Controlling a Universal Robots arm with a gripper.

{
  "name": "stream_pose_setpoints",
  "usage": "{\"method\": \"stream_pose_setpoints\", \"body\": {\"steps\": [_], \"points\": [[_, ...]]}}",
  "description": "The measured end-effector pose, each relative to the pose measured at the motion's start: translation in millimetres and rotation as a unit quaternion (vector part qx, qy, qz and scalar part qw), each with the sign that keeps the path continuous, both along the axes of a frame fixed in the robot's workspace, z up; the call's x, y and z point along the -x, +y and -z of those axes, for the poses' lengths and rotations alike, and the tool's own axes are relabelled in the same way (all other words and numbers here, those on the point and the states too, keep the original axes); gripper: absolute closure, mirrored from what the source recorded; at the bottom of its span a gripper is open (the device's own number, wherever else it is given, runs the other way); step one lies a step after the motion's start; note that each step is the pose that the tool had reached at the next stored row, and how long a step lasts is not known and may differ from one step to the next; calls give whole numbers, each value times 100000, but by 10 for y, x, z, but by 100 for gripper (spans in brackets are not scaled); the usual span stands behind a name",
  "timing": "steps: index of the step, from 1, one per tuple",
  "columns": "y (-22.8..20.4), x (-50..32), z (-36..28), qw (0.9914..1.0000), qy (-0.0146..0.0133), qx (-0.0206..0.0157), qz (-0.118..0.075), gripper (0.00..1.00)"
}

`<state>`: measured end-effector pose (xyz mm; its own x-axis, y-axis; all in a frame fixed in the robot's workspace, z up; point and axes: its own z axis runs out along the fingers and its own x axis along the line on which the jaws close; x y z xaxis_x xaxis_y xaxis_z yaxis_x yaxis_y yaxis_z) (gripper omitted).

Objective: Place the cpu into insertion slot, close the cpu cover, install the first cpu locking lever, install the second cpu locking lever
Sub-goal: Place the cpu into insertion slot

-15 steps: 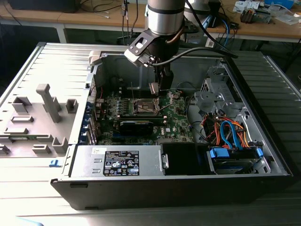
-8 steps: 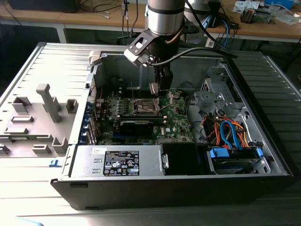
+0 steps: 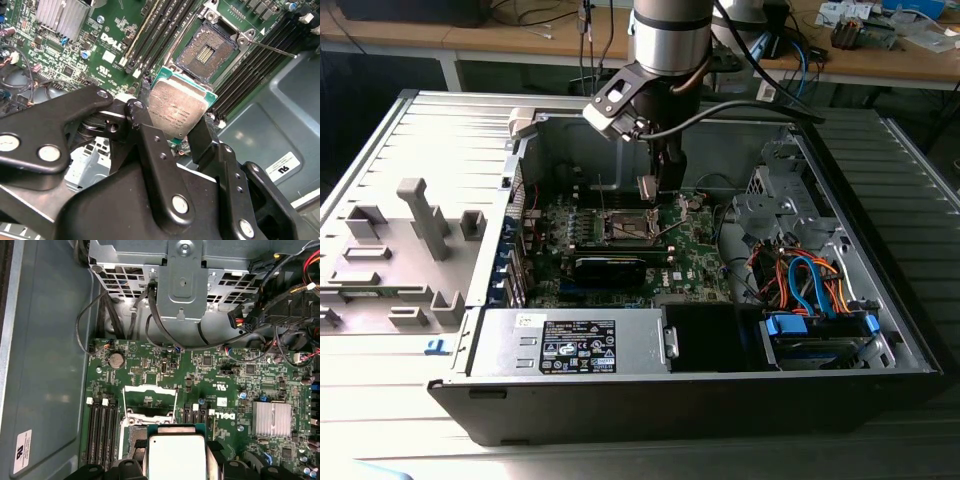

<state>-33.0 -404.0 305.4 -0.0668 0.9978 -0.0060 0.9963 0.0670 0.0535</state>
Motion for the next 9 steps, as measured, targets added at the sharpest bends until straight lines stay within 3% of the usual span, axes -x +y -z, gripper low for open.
{"method": "stream_pose_setpoints", "body": {"steps": [3, 6, 9], "points": [[0, 0, 1, 99999, 2, 4, 531, 45], [0, 0, 10, 99961, 4, 4, 2808, 45], [0, 1, 15, 99957, 0, -3, 2930, 45]]}}
